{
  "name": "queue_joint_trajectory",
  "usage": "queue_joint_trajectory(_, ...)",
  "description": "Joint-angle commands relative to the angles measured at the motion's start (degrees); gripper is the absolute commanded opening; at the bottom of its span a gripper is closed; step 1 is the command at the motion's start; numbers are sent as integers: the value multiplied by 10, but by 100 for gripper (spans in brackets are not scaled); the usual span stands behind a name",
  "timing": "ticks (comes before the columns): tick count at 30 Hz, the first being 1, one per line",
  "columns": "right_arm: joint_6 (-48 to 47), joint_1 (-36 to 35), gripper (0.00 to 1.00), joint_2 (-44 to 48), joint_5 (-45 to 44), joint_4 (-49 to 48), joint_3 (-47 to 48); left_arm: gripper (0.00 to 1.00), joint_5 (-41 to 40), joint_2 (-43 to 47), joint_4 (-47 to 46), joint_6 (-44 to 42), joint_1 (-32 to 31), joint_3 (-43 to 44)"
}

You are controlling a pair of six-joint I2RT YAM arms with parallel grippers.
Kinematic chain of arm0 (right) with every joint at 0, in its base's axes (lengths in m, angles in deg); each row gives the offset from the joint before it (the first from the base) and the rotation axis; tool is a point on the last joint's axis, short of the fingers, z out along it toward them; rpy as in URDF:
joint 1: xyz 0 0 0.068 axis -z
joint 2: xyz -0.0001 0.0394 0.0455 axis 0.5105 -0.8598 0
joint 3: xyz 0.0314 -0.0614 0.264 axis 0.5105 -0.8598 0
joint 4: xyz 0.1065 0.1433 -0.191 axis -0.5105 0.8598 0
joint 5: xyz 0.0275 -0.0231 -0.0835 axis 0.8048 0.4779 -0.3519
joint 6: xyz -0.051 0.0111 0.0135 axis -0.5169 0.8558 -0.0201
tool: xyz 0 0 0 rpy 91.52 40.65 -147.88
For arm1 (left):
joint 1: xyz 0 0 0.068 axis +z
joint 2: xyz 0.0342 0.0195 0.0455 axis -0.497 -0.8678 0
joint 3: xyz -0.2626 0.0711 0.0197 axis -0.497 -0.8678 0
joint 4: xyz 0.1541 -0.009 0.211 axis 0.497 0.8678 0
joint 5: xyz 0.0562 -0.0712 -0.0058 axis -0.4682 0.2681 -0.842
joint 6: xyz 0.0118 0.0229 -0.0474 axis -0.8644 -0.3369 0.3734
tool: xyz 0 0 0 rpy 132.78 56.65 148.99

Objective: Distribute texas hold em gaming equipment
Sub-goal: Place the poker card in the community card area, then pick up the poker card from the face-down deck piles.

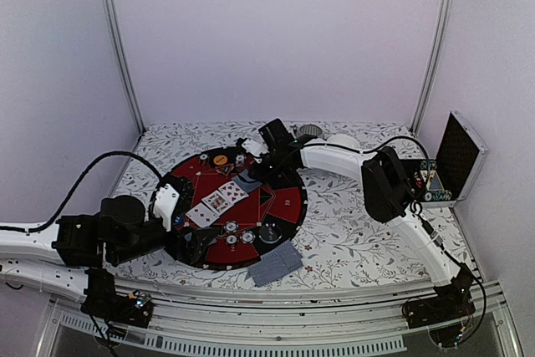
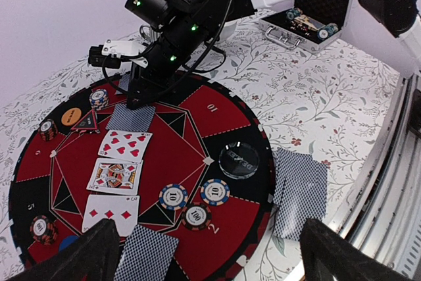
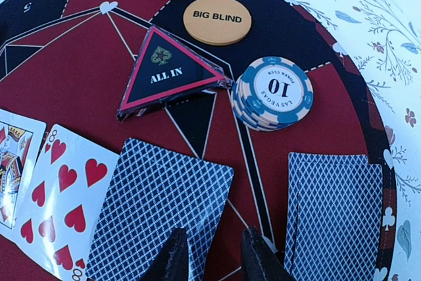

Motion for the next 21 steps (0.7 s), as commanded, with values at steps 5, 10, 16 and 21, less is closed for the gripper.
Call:
queue_joint_trajectory(5, 0, -2, 34, 69, -22, 1, 8, 98, 1, -2, 0, -3, 8, 11)
queue_joint_trajectory(10, 11, -2, 55, 177, 11, 2, -66, 98, 3, -1, 2, -3, 8, 11)
queue_joint_trajectory(16, -30, -15, 88, 363, 88, 29, -264, 98, 18, -4, 1, -2, 8, 7)
queue_joint_trajectory(21, 49, -19, 82, 483, 133, 23, -419, 91, 73, -27, -12, 49, 7, 7)
